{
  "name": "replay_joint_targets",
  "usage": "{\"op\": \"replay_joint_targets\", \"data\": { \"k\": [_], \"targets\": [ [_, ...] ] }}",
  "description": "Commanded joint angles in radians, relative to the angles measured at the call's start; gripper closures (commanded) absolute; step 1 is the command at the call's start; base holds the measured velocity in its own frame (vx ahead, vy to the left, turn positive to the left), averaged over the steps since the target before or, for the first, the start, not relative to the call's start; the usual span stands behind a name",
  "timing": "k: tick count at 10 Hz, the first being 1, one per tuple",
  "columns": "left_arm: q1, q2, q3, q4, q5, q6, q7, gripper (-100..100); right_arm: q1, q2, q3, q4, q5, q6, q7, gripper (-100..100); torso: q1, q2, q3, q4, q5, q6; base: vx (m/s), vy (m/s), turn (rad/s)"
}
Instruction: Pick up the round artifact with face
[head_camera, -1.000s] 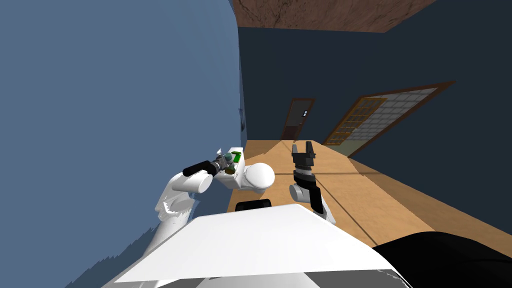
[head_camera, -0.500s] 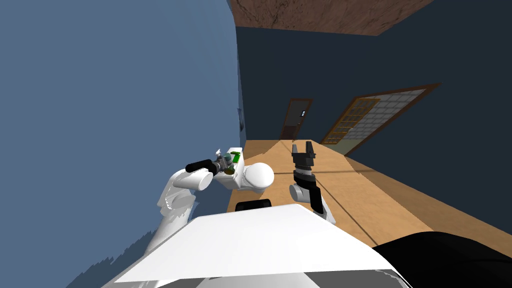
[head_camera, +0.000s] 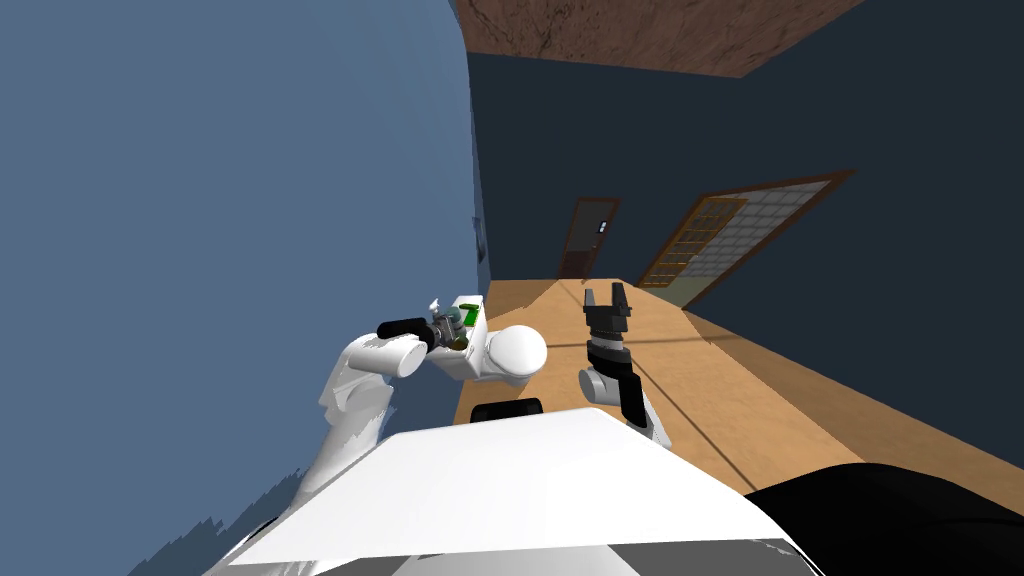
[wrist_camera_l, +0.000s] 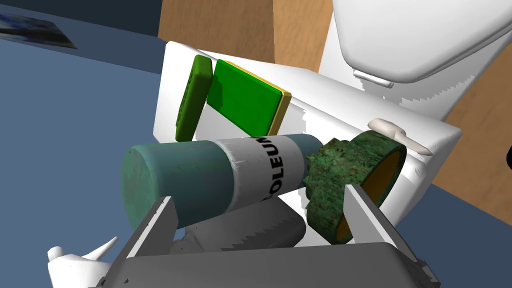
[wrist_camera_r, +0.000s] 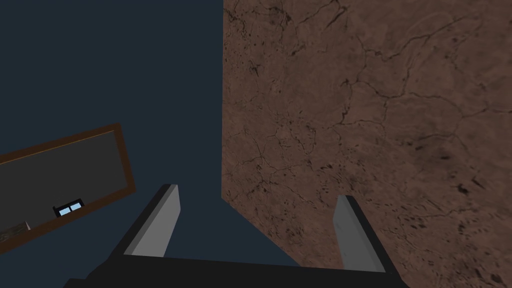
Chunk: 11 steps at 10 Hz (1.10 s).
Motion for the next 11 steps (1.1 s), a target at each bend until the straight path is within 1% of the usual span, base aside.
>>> {"op": "replay_joint_targets", "data": {
  "k": [1, 2, 3, 4, 5, 6, 7, 8, 9, 10, 11],
  "targets": [
    [-0.014, 0.007, -0.002, 0.002, 0.011, 0.050, 0.014, -100, 0.000, 0.000, 0.000, 0.000, 0.000, 0.000, 0.000, 0, 0.000, 0.000, 0.000, 0.000, 0.000, 0.000, 0.006, 0.010, -0.054],
    [-0.014, 0.007, -0.002, 0.002, 0.011, 0.075, 0.014, -100, 0.000, 0.000, 0.000, 0.000, 0.000, 0.000, 0.000, 0, 0.000, 0.000, 0.000, 0.000, 0.000, 0.000, 0.008, 0.009, -0.041],
    [-0.030, 0.011, -0.005, 0.007, 0.018, 0.105, 0.026, -100, 0.000, 0.000, 0.000, 0.000, 0.000, 0.000, 0.000, 0, 0.000, 0.000, 0.000, 0.000, 0.000, 0.000, 0.015, 0.012, -0.077],
    [-0.030, 0.011, -0.005, 0.007, 0.018, 0.127, 0.026, -100, 0.000, 0.000, 0.000, 0.000, 0.000, 0.000, 0.000, 0, 0.000, -0.001, 0.000, 0.000, 0.000, 0.000, 0.014, 0.012, -0.030],
    [-0.044, 0.016, -0.008, 0.013, 0.025, 0.159, 0.036, -100, 0.000, 0.000, 0.000, 0.000, 0.000, 0.000, 0.000, 0, 0.000, -0.001, 0.000, 0.000, 0.000, 0.000, 0.015, 0.012, -0.061],
    [-0.044, 0.016, -0.008, 0.013, 0.025, 0.176, 0.036, -100, 0.000, 0.000, 0.000, 0.000, 0.000, 0.000, 0.000, 0, 0.000, -0.001, -0.001, 0.000, 0.000, 0.000, 0.013, 0.013, -0.037],
    [-0.056, 0.020, -0.012, 0.020, 0.032, 0.208, 0.044, -100, 0.000, 0.000, 0.000, 0.000, 0.000, 0.000, 0.000, 0, 0.000, -0.001, -0.001, 0.000, 0.000, 0.000, 0.018, 0.015, -0.060],
    [-0.056, 0.020, -0.012, 0.020, 0.032, 0.221, 0.044, -100, 0.000, 0.000, 0.000, 0.000, 0.000, 0.000, 0.000, 0, 0.000, -0.001, -0.001, 0.000, 0.000, 0.000, 0.018, 0.011, -0.042],
    [-0.068, 0.024, -0.015, 0.027, 0.038, 0.258, 0.050, -100, 0.000, 0.000, 0.000, 0.000, 0.000, 0.000, 0.000, 0, 0.000, -0.001, -0.001, 0.000, 0.000, 0.000, 0.022, 0.015, -0.061],
    [-0.068, 0.024, -0.015, 0.027, 0.038, 0.262, 0.050, -100, 0.000, 0.000, 0.000, 0.000, 0.000, 0.000, 0.000, 0, 0.000, -0.001, -0.001, 0.000, 0.000, 0.000, 0.019, 0.014, -0.035],
    [-0.078, 0.027, -0.018, 0.036, 0.043, 0.299, 0.055, -100, 0.000, 0.000, 0.000, 0.000, 0.000, 0.000, 0.000, 0, 0.000, -0.001, -0.001, 0.000, 0.000, 0.000, 0.021, 0.016, -0.067]
  ]
}}
